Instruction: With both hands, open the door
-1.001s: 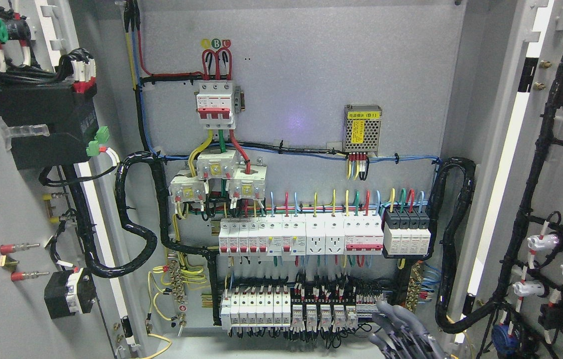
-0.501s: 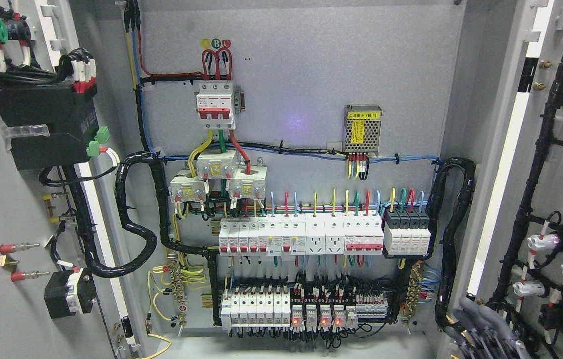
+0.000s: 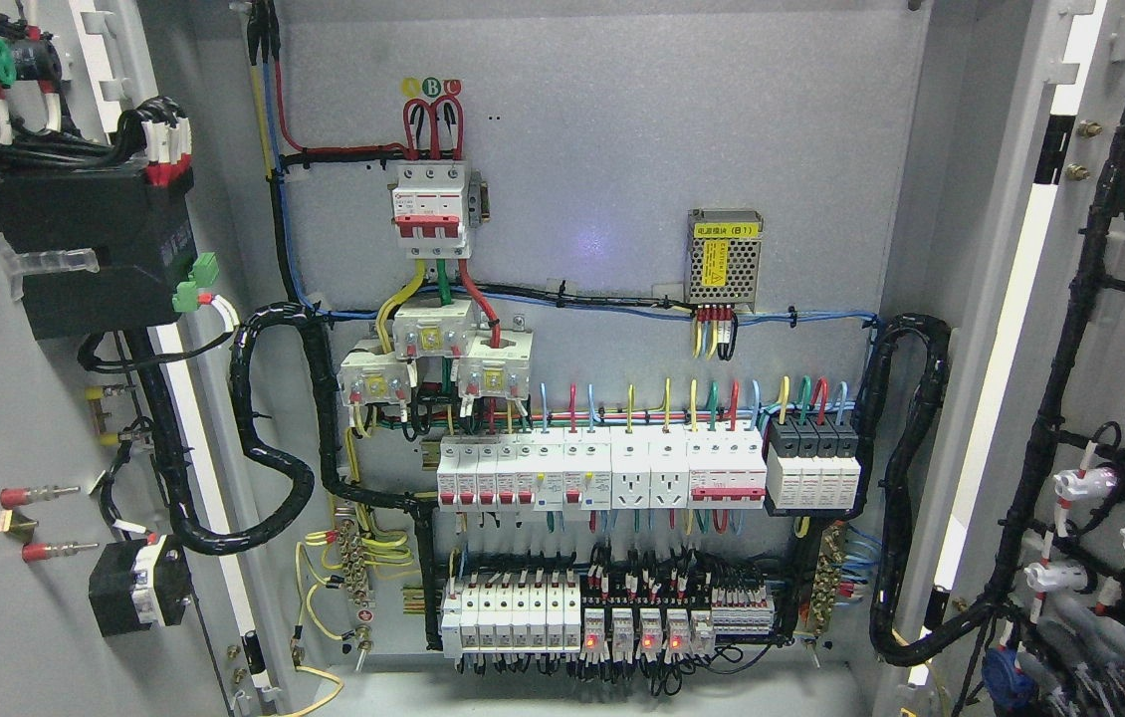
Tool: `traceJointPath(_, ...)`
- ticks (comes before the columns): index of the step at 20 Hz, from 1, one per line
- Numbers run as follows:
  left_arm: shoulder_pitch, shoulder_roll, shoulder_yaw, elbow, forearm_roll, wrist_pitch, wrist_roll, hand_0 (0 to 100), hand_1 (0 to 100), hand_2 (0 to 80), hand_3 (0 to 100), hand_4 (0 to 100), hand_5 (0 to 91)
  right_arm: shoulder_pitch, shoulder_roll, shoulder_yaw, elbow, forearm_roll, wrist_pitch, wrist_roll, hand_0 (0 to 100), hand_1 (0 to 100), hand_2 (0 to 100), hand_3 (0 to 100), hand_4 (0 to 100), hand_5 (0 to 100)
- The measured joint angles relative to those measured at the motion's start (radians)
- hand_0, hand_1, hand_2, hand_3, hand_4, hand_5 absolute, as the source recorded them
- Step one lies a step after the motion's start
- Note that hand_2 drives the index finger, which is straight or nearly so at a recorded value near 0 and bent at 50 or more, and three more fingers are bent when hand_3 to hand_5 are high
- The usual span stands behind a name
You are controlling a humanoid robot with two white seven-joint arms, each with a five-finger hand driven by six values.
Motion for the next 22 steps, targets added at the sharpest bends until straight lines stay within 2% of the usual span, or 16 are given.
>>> traceJointPath(8,-0.011,-0.012,0.054,-0.130,0.005,0.000,0.003,12,56,0.0,0,0,0.0,0.022,-0.014,-0.048,-0.004,0.000,-0.004,0.000,6,14,0,0,0,0)
traceJointPath(22,-0.030,-0.020,0.204,-0.222,0.107,0.000,0.004,12,56,0.0,0,0,0.0,0.023,-0.036,-0.082,-0.006,0.000,-0.004,0.000,6,14,0,0,0,0)
